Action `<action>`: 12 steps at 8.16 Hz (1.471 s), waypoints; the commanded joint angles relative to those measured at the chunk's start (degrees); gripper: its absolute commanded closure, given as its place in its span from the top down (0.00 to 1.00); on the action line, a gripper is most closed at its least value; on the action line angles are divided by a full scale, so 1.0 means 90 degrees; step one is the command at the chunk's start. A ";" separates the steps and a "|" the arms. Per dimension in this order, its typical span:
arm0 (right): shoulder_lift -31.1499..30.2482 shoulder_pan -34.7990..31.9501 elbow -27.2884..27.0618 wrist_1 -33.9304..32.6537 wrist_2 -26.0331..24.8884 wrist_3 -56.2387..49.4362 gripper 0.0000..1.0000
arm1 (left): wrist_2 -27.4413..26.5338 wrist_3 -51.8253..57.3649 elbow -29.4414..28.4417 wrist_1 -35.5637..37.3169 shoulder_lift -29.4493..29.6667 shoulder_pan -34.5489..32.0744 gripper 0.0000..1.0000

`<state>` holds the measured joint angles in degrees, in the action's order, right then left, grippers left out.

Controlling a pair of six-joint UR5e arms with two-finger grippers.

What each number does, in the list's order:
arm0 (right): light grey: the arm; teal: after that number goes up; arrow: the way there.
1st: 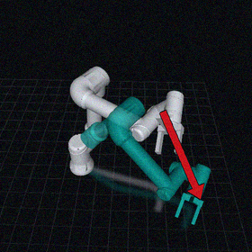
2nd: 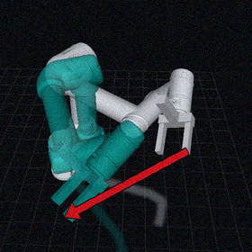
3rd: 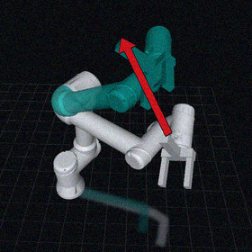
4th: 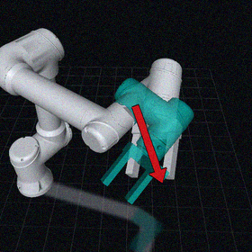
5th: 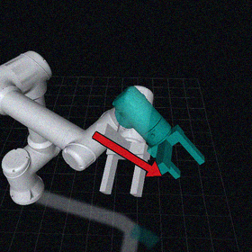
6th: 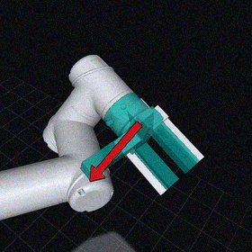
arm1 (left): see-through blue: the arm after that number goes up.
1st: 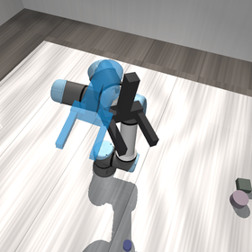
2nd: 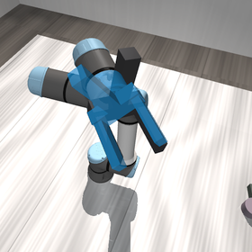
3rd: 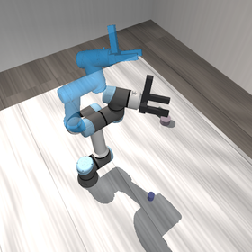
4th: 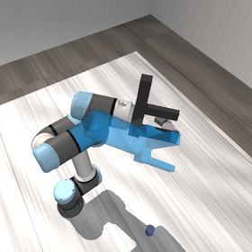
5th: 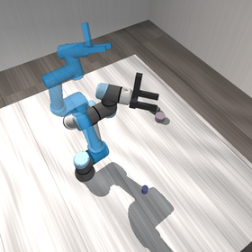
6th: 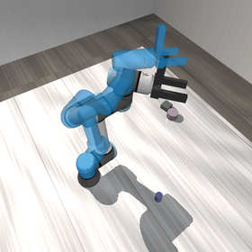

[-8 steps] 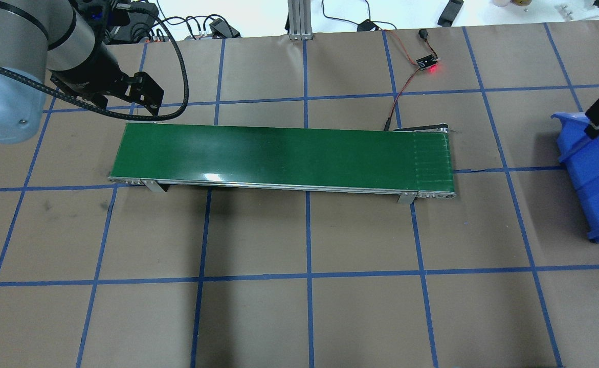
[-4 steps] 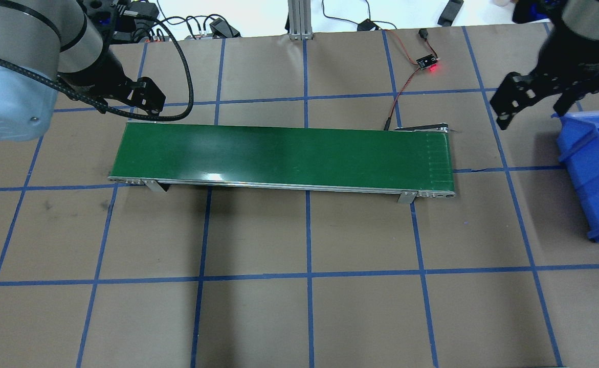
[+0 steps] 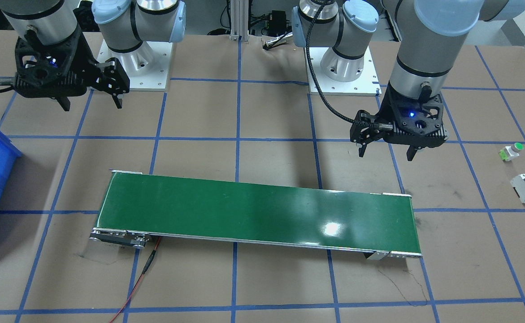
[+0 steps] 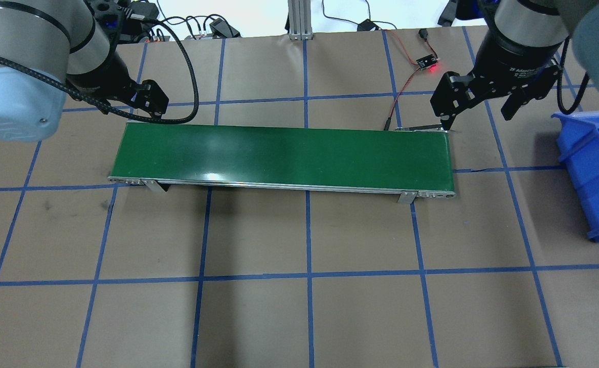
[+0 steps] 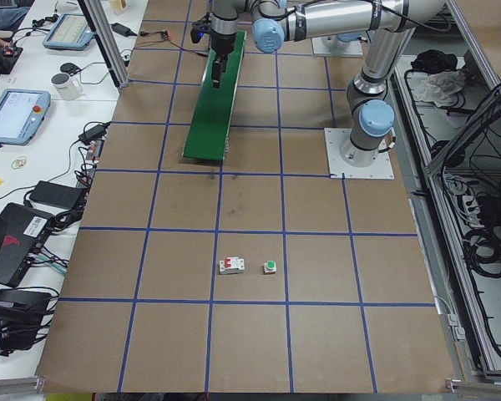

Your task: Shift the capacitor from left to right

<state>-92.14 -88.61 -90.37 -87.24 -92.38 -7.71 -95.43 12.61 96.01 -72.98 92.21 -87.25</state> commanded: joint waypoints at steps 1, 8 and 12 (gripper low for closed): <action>-0.0055 -0.0008 -0.0017 -0.0013 0.0000 0.0017 1.00 | -0.0002 0.0005 0.0015 0.0013 -0.0001 -0.0003 1.00; -0.0016 -0.0007 -0.0027 -0.0072 -0.0010 0.0017 1.00 | 0.0066 -0.0014 0.0015 0.0023 0.0009 -0.0013 1.00; -0.0016 -0.0007 -0.0037 -0.0072 -0.0010 0.0016 1.00 | 0.0591 -0.0307 -0.0004 0.0023 0.0028 -0.0130 1.00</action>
<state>-92.33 -88.68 -90.66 -87.81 -92.53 -7.67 -93.28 10.82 95.94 -72.77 92.42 -88.06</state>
